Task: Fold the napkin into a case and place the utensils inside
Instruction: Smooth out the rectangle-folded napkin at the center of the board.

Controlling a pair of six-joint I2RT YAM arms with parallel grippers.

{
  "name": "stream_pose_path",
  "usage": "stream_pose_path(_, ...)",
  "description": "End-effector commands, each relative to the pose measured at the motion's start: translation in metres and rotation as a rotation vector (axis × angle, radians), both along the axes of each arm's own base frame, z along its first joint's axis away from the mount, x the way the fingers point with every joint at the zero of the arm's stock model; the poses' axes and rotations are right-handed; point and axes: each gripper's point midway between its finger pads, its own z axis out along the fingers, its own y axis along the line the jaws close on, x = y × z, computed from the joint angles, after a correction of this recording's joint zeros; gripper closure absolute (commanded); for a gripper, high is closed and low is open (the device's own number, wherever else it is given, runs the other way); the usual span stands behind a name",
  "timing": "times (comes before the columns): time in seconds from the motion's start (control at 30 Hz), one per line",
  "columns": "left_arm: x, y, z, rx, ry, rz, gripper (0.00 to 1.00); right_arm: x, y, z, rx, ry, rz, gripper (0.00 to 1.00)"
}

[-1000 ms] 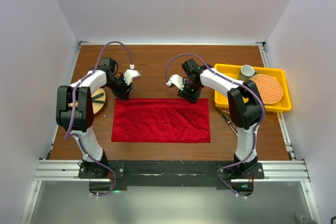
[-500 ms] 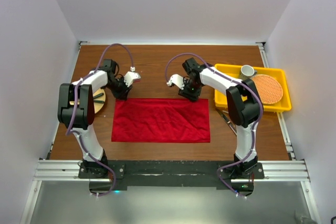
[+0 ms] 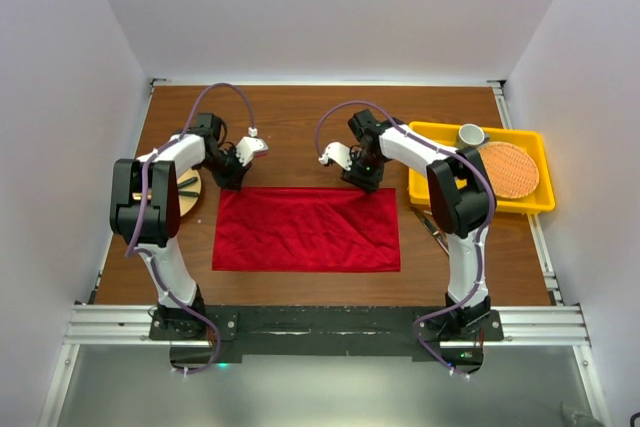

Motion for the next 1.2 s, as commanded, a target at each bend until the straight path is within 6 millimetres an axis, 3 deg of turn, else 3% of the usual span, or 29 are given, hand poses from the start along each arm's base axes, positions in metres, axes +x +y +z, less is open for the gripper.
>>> stream_pose_path(0.0,0.004,-0.001,0.004,-0.008,-0.013,-0.013,0.9,0.001,0.004,0.002,0.014,0.009,0.036,0.64)
stream_pose_path(0.07,0.005,0.0,0.004,-0.007,-0.014,-0.012,0.96,0.004,0.004,0.0,0.011,0.001,0.035,0.72)
stream_pose_path(0.13,0.006,0.002,0.003,0.002,-0.014,-0.007,0.98,0.01,0.006,0.001,0.014,-0.013,0.034,0.91)
stream_pose_path(0.2,0.009,0.007,0.004,0.006,-0.016,0.006,1.0,0.016,0.007,0.002,0.015,-0.029,0.019,1.0)
stream_pose_path(0.4,0.025,0.018,0.008,0.023,-0.055,0.045,1.0,0.036,0.016,0.006,0.03,-0.082,-0.019,1.0)
stream_pose_path(0.6,0.049,0.025,0.016,0.046,-0.129,0.088,1.0,0.069,0.026,0.022,0.065,-0.2,-0.097,1.0)
stream_pose_path(0.8,0.059,0.026,0.023,0.039,-0.156,0.105,1.0,0.078,0.025,0.033,0.069,-0.247,-0.142,1.0)
stream_pose_path(0.83,0.059,0.025,0.025,0.029,-0.156,0.109,0.94,0.078,0.025,0.037,0.08,-0.252,-0.161,0.95)
stream_pose_path(0.87,0.059,0.021,0.03,0.007,-0.16,0.107,0.88,0.079,0.026,0.041,0.087,-0.257,-0.171,0.78)
stream_pose_path(0.9,0.06,0.018,0.041,-0.013,-0.178,0.107,0.83,0.082,0.028,0.056,0.107,-0.278,-0.185,0.62)
stream_pose_path(0.93,0.059,0.01,0.049,-0.059,-0.185,0.11,0.71,0.082,0.031,0.065,0.133,-0.281,-0.21,0.51)
stream_pose_path(0.97,0.063,0.017,0.059,-0.081,-0.211,0.137,0.66,0.083,0.034,0.077,0.162,-0.296,-0.224,0.43)
stream_pose_path(1.0,0.065,0.015,0.081,-0.105,-0.263,0.144,0.61,0.087,0.037,0.098,0.202,-0.328,-0.24,0.29)
stream_pose_path(1.07,0.068,0.008,0.105,-0.171,-0.33,0.166,0.51,0.085,0.046,0.123,0.287,-0.337,-0.274,0.19)
stream_pose_path(1.1,0.068,0.006,0.129,-0.193,-0.396,0.175,0.48,0.086,0.052,0.136,0.328,-0.347,-0.285,0.11)
stream_pose_path(1.13,0.062,0.001,0.132,-0.249,-0.382,0.228,0.35,0.082,0.059,0.152,0.396,-0.333,-0.32,0.09)
stream_pose_path(1.17,0.069,-0.003,0.148,-0.294,-0.445,0.252,0.25,0.079,0.065,0.16,0.442,-0.322,-0.332,0.06)
